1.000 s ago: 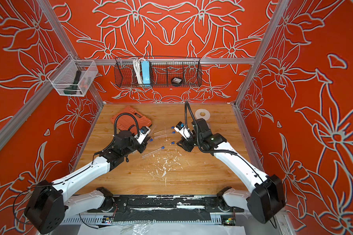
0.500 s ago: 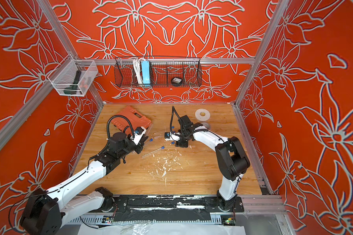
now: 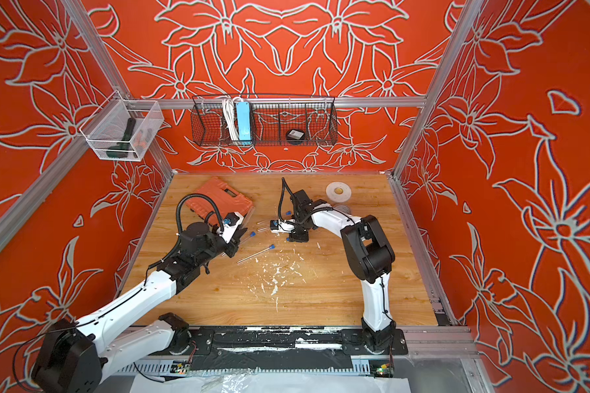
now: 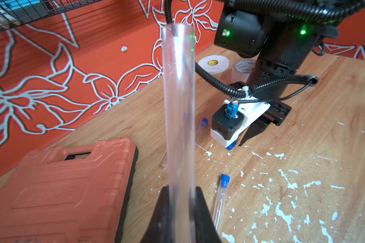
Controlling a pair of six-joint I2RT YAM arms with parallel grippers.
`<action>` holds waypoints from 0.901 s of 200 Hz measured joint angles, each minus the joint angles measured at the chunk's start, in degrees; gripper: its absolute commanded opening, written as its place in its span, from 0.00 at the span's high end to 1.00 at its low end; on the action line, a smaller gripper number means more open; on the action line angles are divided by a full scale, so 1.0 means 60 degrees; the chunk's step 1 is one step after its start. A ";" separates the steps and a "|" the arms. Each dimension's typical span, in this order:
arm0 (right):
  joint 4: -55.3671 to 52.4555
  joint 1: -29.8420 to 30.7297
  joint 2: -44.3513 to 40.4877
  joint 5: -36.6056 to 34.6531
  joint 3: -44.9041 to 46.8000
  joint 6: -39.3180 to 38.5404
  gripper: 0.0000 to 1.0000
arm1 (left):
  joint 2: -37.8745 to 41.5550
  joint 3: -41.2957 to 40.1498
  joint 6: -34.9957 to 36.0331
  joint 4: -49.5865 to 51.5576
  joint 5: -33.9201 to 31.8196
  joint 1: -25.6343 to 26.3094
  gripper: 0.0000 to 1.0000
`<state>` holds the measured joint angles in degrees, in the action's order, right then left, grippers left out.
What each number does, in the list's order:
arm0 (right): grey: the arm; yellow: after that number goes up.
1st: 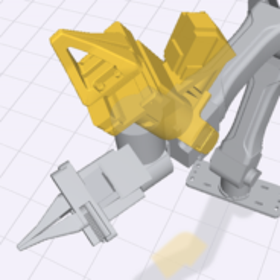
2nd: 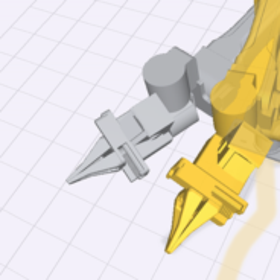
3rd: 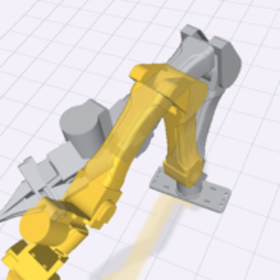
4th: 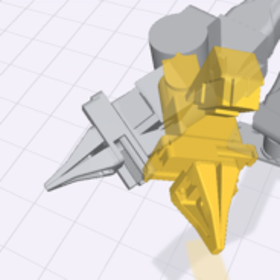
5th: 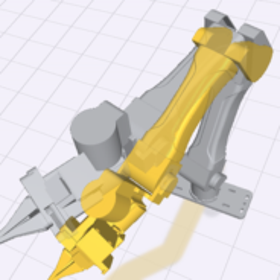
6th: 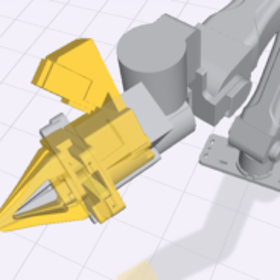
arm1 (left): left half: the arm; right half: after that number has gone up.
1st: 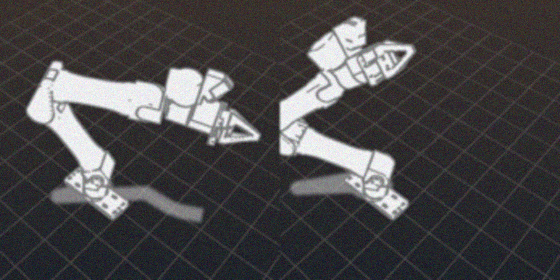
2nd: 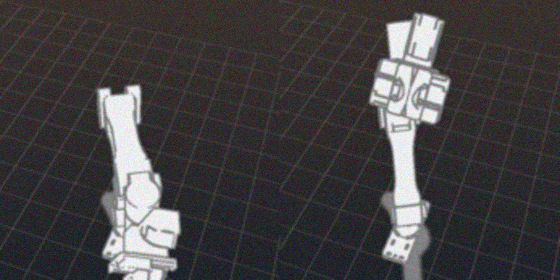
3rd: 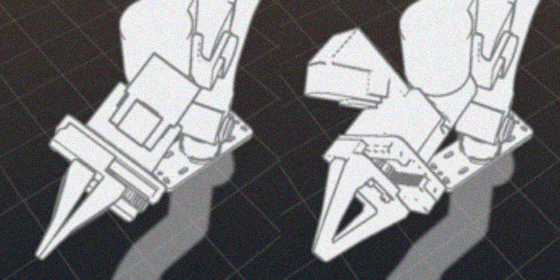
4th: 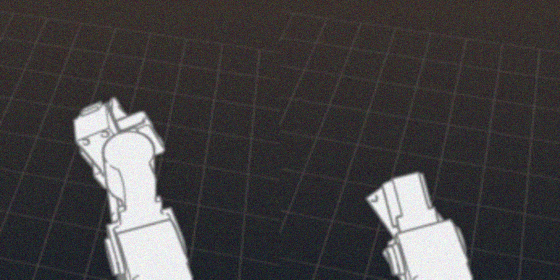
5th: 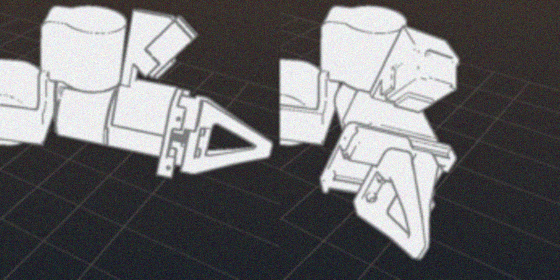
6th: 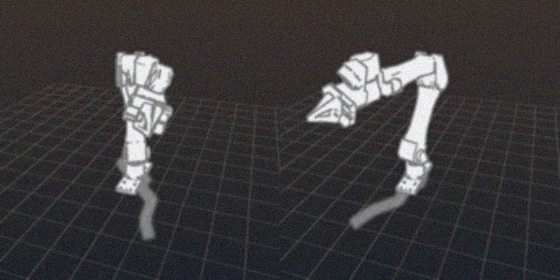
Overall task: Insert stoppers into test tubes
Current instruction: Pick up the stopper from the center of the board.
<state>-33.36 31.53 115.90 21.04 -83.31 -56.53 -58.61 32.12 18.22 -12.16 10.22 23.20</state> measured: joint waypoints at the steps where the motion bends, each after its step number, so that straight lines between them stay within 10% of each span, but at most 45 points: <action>1: -0.0018 0.0000 0.0022 0.0000 -0.0025 0.0000 0.66 | 0.0000 0.0000 0.0000 0.0000 0.0000 0.0000 1.00; 180: -0.0951 0.0040 0.0714 -0.0208 -0.0678 0.0098 0.63 | -0.0029 0.0000 0.0186 -0.0076 0.0000 0.0000 1.00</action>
<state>-39.07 31.77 120.18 19.79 -87.37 -55.94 -58.78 32.12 19.33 -12.62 10.22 23.20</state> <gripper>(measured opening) 0.367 0.109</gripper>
